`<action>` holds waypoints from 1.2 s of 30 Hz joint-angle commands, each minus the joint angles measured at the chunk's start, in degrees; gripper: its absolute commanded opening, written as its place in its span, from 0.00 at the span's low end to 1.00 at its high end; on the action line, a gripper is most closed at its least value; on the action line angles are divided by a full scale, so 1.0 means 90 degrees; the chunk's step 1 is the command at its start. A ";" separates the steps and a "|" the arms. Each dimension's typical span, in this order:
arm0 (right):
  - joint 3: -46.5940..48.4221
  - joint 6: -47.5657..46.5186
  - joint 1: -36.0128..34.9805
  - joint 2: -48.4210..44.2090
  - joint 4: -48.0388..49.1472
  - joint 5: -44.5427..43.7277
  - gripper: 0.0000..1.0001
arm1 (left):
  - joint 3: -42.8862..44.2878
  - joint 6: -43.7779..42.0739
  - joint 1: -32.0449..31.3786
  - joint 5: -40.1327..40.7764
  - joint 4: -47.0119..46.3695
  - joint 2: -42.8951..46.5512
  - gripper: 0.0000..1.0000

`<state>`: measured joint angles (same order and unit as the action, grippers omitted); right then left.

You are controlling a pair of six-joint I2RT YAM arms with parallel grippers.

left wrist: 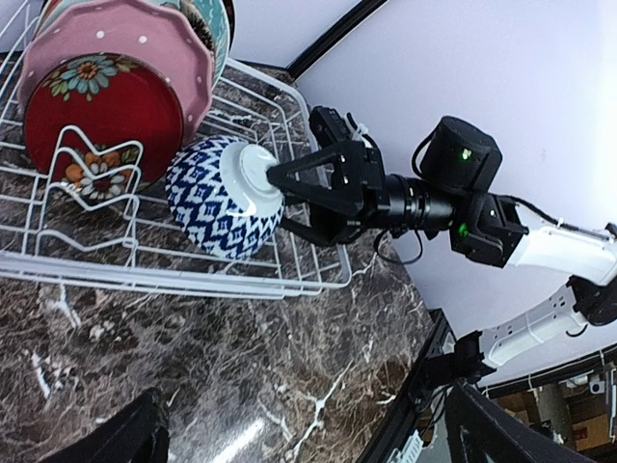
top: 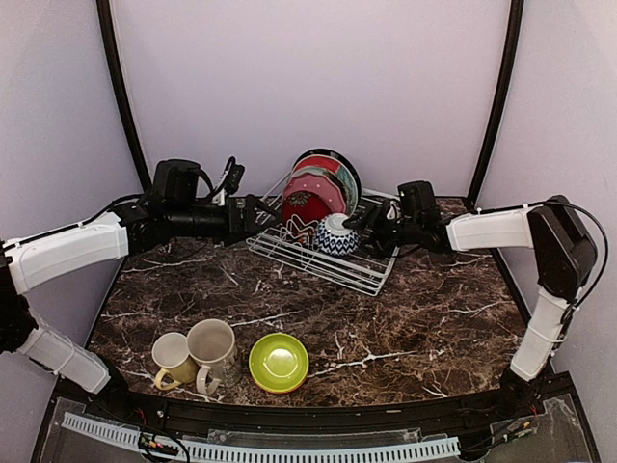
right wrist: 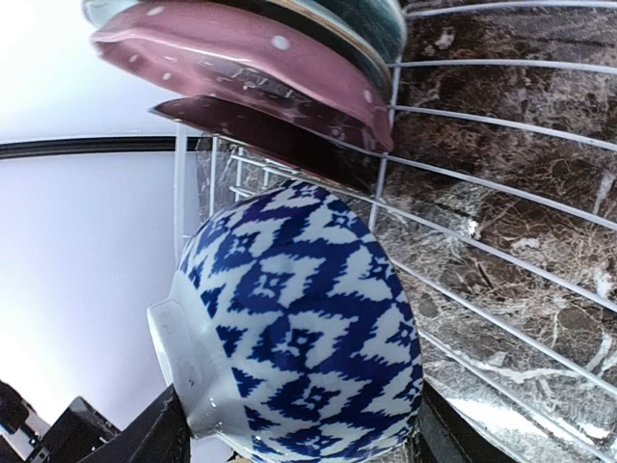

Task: Unload the mixed dishes from the dish rack
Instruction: Grab the bowl from the dish rack, then pass from the right arm to the left

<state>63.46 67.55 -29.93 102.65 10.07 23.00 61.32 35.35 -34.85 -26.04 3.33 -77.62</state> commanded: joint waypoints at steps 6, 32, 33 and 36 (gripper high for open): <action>-0.0138 -0.0014 0.0025 -0.0724 0.1093 0.0779 0.52 | 0.0370 0.2290 0.0289 -0.1327 -0.3238 -0.1427 0.99; -0.0106 0.0942 -0.0330 -0.0748 0.2904 0.1790 0.51 | 0.0393 0.7089 0.0318 -0.2078 -0.9320 -0.3581 0.71; -0.0072 0.0963 -0.0349 -0.0727 0.2927 0.1813 0.51 | 0.0401 0.7391 0.0291 -0.2011 -0.9707 -0.3640 0.68; -0.0046 0.1056 -0.0362 -0.0698 0.2979 0.1848 0.51 | 0.0385 0.7704 0.0263 -0.1903 -1.0173 -0.3775 0.57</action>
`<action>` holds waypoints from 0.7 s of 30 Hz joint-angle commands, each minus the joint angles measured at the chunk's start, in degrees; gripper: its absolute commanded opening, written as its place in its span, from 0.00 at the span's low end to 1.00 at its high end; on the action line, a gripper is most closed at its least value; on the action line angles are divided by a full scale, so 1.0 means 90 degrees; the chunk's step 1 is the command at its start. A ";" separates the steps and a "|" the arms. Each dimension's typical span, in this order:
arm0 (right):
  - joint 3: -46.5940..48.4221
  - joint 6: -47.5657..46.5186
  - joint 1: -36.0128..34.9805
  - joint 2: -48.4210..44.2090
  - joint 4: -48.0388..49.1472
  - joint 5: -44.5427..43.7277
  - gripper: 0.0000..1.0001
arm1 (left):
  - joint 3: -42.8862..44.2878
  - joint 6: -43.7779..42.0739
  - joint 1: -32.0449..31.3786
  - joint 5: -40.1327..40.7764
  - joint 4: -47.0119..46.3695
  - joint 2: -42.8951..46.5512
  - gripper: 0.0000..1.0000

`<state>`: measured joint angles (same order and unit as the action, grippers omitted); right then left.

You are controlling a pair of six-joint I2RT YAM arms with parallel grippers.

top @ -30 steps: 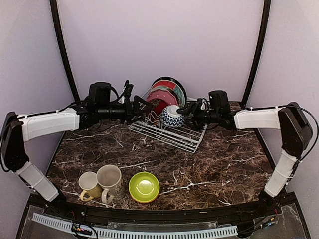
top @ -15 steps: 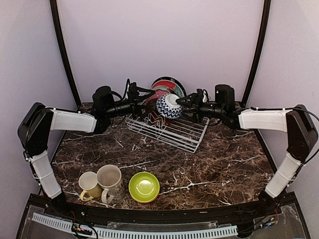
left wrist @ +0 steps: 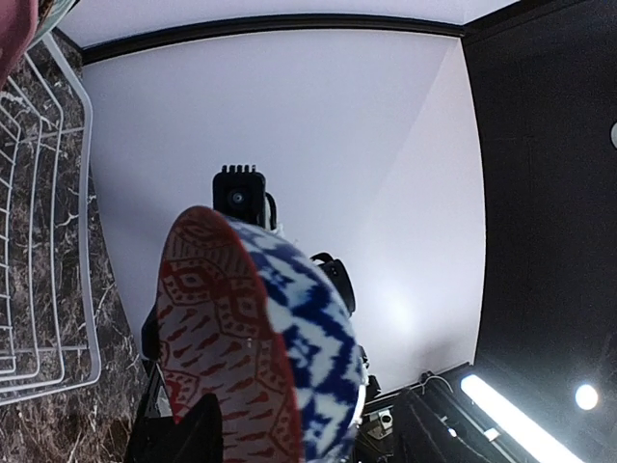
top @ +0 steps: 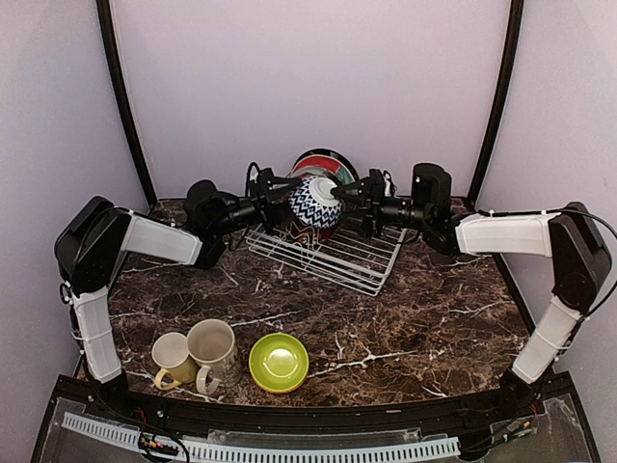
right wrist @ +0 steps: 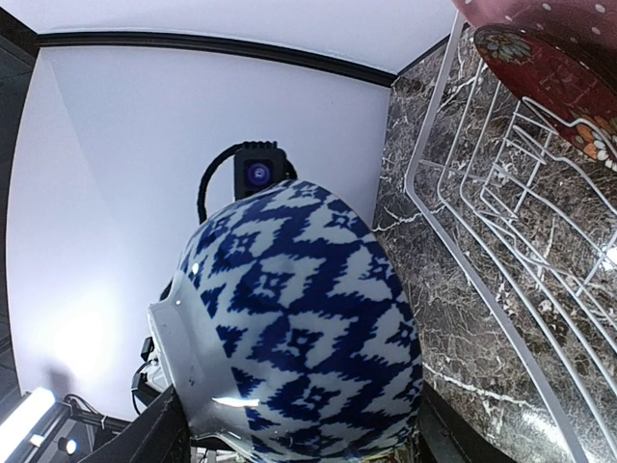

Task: Unload the mixed dishes from the dish rack
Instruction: Pass from the right arm to the left

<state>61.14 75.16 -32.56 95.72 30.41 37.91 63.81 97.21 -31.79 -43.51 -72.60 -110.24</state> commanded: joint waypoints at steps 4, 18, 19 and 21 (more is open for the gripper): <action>0.0246 0.0337 -0.0078 0.0119 0.0792 0.0313 0.51 | 0.0199 0.1004 -0.0142 0.0050 -0.1984 -0.0166 0.49; -0.0016 0.0322 -0.0062 -0.0030 0.0967 0.0312 0.65 | 0.0187 0.1079 -0.0276 0.0045 -0.2242 0.0182 0.02; -0.0049 0.0242 -0.0051 -0.0077 0.0897 0.0286 0.69 | 0.0161 0.1033 -0.0276 0.0023 -0.2205 0.0269 0.01; -0.0167 0.0076 -0.0005 -0.0138 0.0869 0.0271 0.79 | 0.0120 0.0770 -0.0269 -0.0075 -0.1949 0.0460 0.01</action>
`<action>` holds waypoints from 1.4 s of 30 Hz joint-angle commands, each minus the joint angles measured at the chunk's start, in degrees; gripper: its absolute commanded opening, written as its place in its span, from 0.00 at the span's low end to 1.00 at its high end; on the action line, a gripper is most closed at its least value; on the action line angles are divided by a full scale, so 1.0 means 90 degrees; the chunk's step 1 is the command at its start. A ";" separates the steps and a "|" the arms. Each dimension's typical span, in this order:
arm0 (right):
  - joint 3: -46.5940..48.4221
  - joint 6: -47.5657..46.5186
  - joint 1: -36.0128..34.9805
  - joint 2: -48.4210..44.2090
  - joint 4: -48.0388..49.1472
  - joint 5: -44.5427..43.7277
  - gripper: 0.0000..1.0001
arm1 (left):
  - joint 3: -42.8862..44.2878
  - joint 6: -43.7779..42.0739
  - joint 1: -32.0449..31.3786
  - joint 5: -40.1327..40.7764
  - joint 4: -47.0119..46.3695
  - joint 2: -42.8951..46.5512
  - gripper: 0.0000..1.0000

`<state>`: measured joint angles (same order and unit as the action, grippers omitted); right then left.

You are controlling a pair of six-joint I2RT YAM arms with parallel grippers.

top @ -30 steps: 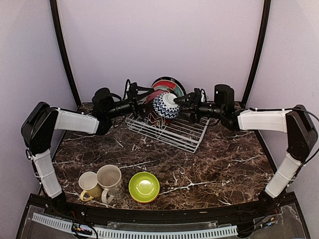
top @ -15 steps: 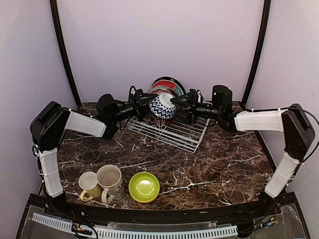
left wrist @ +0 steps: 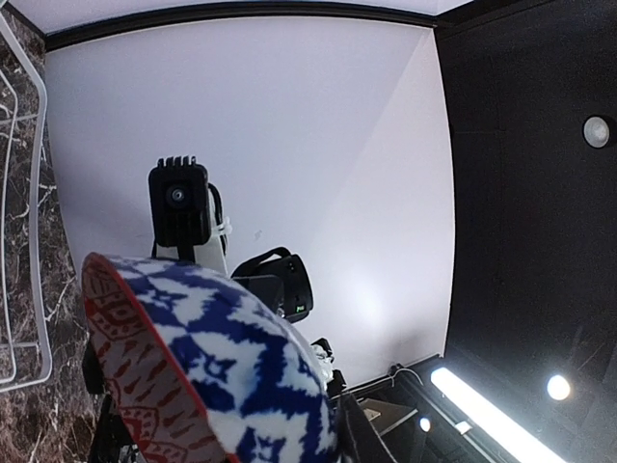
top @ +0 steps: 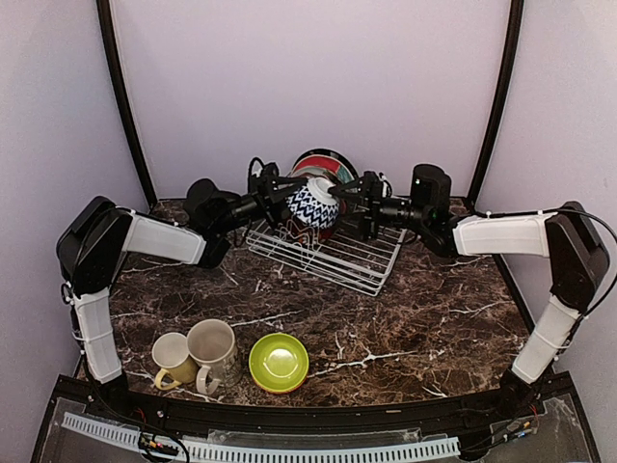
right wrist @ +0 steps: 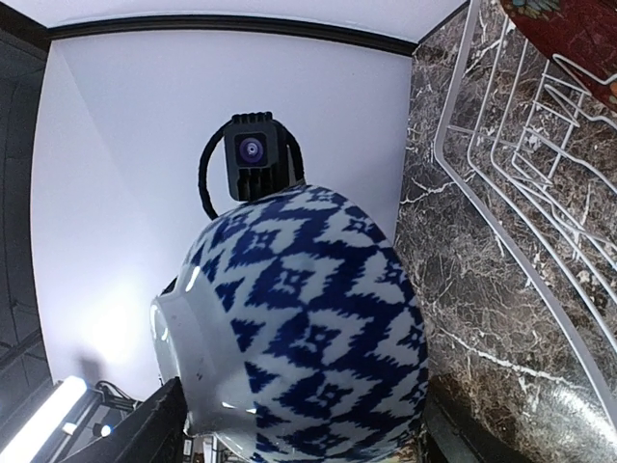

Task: Unload the mixed dishes from the dish rack
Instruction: Pass from the right arm to the left, then place the bowl in the bowl.

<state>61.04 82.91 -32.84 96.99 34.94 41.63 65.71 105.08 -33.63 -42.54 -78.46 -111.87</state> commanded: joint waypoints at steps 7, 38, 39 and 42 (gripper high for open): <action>-0.0887 -0.1046 0.0391 -0.0416 0.1025 0.0129 0.99 | -0.0441 -0.1979 -0.0043 -0.0580 0.0985 0.1551 0.01; 0.0314 -0.4627 0.0570 -0.0816 -0.4393 -0.2038 0.99 | 0.2010 -1.0122 -0.5359 0.7430 1.4856 0.2385 0.01; 0.0281 -0.4622 0.0581 -0.0833 -0.4378 -0.2037 0.99 | 0.1984 -1.0027 -0.5464 0.7468 1.4883 0.2290 0.01; 0.0180 -0.4594 0.0628 -0.0914 -0.4362 -0.2035 0.99 | 0.1840 -0.9820 -0.5608 0.7421 1.4739 0.2194 0.01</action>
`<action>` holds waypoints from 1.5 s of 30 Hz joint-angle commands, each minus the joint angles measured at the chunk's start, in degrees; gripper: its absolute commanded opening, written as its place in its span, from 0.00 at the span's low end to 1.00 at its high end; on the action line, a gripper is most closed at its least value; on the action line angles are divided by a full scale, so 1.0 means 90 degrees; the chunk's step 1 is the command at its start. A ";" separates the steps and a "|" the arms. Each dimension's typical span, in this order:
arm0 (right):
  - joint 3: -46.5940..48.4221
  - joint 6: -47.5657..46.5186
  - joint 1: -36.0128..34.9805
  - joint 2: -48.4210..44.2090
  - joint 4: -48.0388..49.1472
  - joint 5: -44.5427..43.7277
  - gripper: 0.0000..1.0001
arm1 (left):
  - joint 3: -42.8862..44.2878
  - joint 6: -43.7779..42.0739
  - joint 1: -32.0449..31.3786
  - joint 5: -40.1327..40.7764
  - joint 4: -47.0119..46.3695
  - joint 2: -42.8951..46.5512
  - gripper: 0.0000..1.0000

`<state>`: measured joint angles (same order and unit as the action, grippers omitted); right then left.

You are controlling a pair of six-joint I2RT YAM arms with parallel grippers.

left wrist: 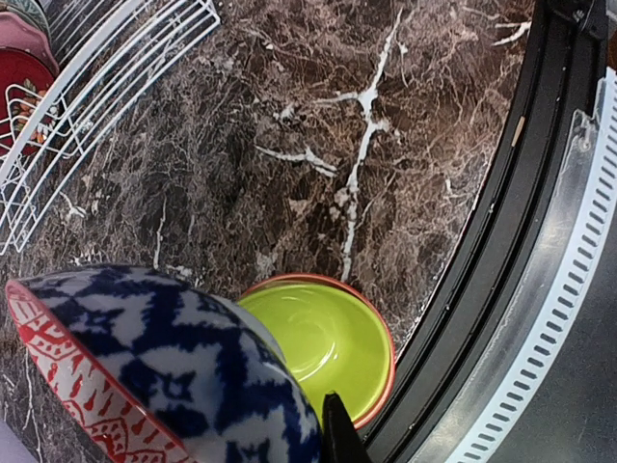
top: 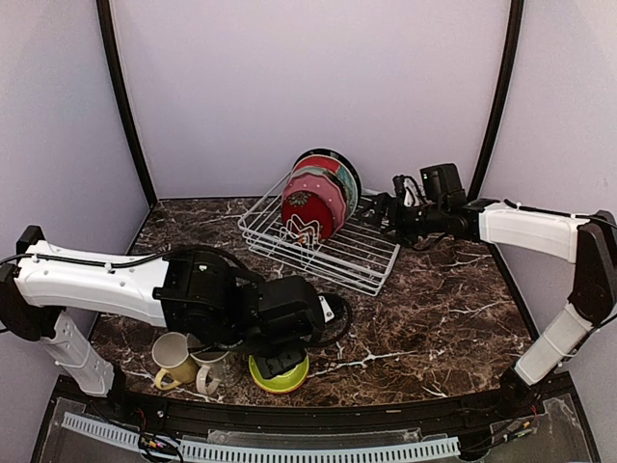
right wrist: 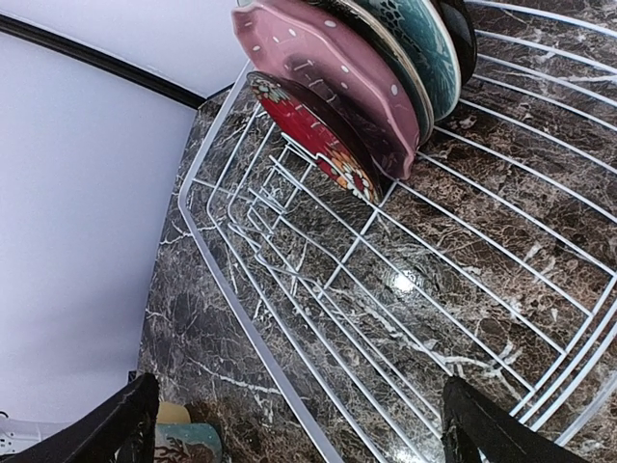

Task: Unload the mixed dishes from the dish rack
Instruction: Place the bowl in the bowl.

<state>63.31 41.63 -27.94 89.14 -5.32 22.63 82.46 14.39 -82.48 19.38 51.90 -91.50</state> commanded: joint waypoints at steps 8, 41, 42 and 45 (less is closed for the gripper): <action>-0.0177 0.0013 0.0165 -0.0180 0.0128 0.0123 0.99 | -0.0207 0.0646 -0.0333 0.0325 0.0170 -0.0443 0.01; -0.0357 0.0092 0.0224 -0.0215 0.0242 0.0298 0.99 | -0.0621 0.0620 -0.0396 -0.0088 -0.0153 -0.0156 0.65; -0.0361 0.0092 0.0227 -0.0204 0.0235 0.0300 0.99 | -0.0613 0.0590 -0.0396 -0.0096 -0.0213 -0.0077 0.69; -0.0338 0.0014 0.0224 -0.0198 0.0185 0.0265 0.99 | -0.0558 0.0408 -0.0218 -0.0271 -0.0305 0.0365 0.77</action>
<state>60.29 42.50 -26.44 87.64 -4.29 24.69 76.03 19.90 -85.78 18.83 49.39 -93.80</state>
